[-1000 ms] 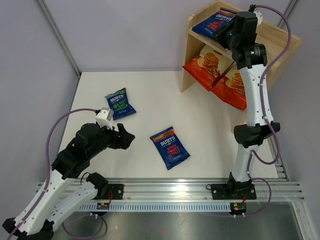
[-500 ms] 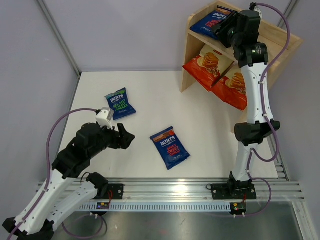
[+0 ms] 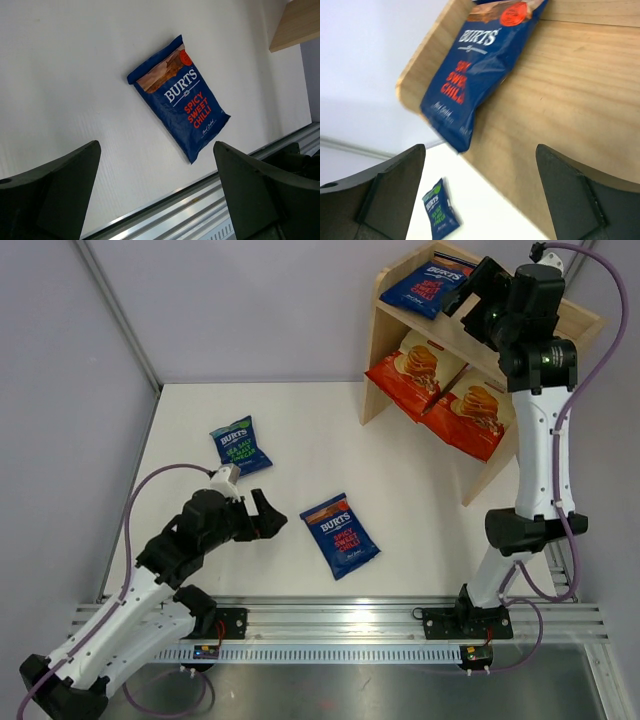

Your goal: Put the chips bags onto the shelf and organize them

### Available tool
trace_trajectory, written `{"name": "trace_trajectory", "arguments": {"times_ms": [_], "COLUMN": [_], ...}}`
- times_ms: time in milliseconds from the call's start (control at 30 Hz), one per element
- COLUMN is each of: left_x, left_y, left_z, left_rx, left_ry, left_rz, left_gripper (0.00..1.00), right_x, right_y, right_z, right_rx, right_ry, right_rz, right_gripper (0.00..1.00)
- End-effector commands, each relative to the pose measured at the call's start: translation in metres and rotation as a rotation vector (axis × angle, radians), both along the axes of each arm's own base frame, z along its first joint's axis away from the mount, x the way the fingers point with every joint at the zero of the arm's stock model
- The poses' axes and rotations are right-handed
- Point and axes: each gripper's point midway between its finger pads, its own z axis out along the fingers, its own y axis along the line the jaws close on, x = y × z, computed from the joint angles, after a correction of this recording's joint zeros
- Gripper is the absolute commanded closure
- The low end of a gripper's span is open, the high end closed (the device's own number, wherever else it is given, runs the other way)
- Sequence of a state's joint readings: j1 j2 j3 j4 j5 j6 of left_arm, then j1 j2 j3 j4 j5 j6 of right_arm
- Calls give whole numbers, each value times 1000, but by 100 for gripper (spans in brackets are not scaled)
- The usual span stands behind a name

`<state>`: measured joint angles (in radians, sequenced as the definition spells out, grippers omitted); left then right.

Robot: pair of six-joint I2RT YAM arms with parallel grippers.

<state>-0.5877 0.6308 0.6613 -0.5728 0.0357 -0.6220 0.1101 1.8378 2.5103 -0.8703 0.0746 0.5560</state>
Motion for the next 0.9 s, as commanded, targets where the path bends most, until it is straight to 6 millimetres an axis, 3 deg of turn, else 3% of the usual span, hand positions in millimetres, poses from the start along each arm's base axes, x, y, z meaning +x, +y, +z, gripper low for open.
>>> {"name": "trace_trajectory", "arguments": {"times_ms": [0, 67, 167, 200, 267, 300, 333, 367, 400, 433, 500, 633, 700, 733, 833, 867], "left_x": [12, 15, 23, 23, 29, 31, 35, 39, 42, 47, 52, 62, 63, 67, 64, 71], "left_y": [-21, -28, -38, -38, -43, -44, -47, -50, -53, -59, -64, -73, -76, -81, -86, -88], "left_z": [-4, -19, -30, -42, -53, -58, -66, -68, -70, -66, -83, -103, -121, -119, -138, -134], "left_rx": [-170, -244, -332, -329, -329, -313, -293, -292, -285, -279, -230, -176, -143, -144, -78, -69], "left_ry": [21, 50, 76, 97, 121, 129, 145, 139, 143, 131, 175, 227, 273, 277, 326, 309], "left_rz": [42, 69, 101, 117, 138, 154, 160, 157, 157, 141, 149, 191, 213, 211, 237, 257], "left_gripper": [1, 1, 1, 2, 3, 5, 5, 5, 6, 9, 10, 14, 14, 18, 20, 21], "right_x": [-57, -69, -103, -117, -142, -158, -172, -182, -194, -210, -227, -243, -243, -242, -237, -237], "right_y": [9, 23, 41, 48, 72, 80, 87, 88, 87, 91, 95, 87, 75, 71, 51, 45], "right_z": [61, 63, 68, 59, 65, 44, 63, 64, 40, 55, 38, 14, -11, -19, -53, -62], "right_rx": [-44, -42, -43, -38, 6, 38, 44, 146, 196, 205, 239, 229, 213, 187, 137, 123], "right_ry": [-161, -188, -236, -229, -303, -292, -429, -446, -444, -556, -493, -454, -357, -332, -215, -194], "right_rz": [115, 204, 335, 384, 545, 603, 663, 661, 657, 702, 746, 691, 595, 568, 435, 401], "right_gripper": [0, 0, 1, 1, 1, 1, 1, 0, 1, 1, 1, 1, 0, 0, 0, 1]}}
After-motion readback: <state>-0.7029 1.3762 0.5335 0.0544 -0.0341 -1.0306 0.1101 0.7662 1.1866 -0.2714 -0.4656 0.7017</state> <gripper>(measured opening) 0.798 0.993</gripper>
